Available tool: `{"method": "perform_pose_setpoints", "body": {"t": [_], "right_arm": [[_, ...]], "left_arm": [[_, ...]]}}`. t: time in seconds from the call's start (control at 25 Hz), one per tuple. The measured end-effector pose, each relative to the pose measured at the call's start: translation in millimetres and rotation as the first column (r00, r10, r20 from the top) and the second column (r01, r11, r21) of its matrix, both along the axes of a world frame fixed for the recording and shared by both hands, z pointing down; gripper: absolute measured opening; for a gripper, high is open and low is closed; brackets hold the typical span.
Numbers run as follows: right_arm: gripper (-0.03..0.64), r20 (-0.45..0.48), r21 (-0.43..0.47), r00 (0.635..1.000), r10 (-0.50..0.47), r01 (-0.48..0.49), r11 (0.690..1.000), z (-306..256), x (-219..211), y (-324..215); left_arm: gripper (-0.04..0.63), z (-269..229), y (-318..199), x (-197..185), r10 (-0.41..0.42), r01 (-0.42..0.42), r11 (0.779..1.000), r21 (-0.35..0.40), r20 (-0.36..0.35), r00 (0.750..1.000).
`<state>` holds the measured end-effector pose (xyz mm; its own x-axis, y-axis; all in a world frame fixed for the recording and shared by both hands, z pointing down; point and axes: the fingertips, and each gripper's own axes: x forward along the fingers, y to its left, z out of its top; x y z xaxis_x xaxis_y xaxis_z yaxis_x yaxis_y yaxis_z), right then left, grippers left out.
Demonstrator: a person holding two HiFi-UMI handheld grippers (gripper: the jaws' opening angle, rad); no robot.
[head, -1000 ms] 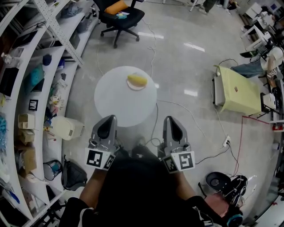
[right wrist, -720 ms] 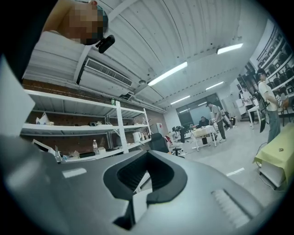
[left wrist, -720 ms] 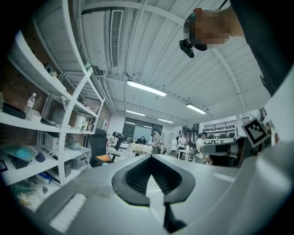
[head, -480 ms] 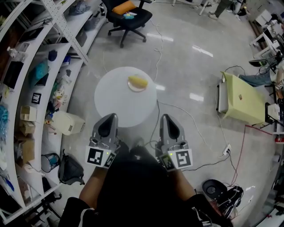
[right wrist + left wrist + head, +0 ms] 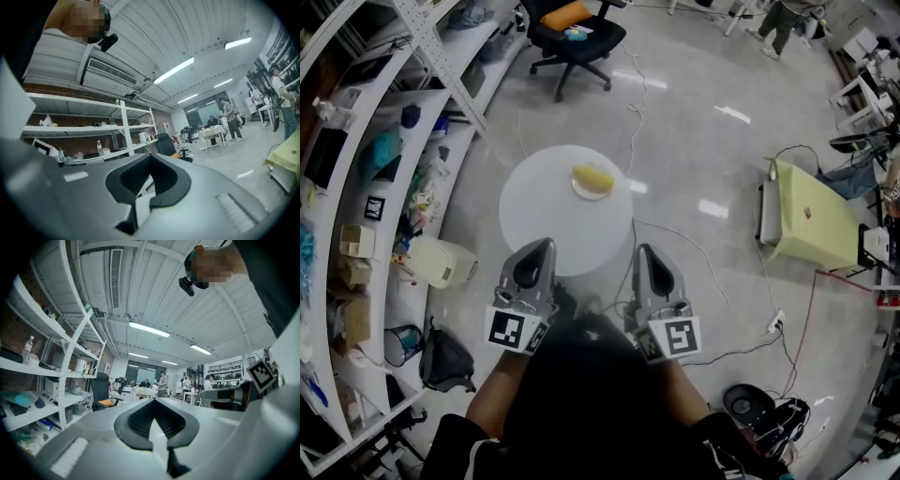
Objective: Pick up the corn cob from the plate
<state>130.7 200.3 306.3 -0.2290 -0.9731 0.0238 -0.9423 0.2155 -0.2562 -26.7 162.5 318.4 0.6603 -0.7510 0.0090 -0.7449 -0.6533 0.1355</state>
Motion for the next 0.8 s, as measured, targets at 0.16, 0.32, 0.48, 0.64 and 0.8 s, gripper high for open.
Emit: {"method": "perform_pose_setpoints", "body": {"t": [0.16,0.32,0.48,0.64,0.8], "right_arm": [[0.008,-0.027,-0.011,1.0,0.007,-0.007,1.0,2,-4,-16],[0.008,-0.016,-0.011,0.999,0.035,-0.035,0.999,0,-11,-35],[0.008,-0.033,-0.024,0.998,0.059,-0.06,0.998,4,-18,-54],[0.008,-0.048,-0.046,0.995,0.089,-0.091,0.995,7,-24,-71],[0.008,-0.062,-0.053,0.992,0.109,-0.113,0.992,6,-31,-85]], "left_arm": [[0.002,0,-20,-3,0.014,-0.014,1.0,-0.002,-0.011,1.0],[0.002,3,-43,-9,0.035,-0.035,0.999,-0.007,-0.02,0.999],[0.002,7,-66,-15,0.065,-0.066,0.998,-0.019,-0.027,0.998],[0.001,6,-87,-21,0.097,-0.098,0.995,-0.026,-0.047,0.994],[0.001,8,-102,-28,0.124,-0.126,0.991,-0.037,-0.065,0.99]]}}
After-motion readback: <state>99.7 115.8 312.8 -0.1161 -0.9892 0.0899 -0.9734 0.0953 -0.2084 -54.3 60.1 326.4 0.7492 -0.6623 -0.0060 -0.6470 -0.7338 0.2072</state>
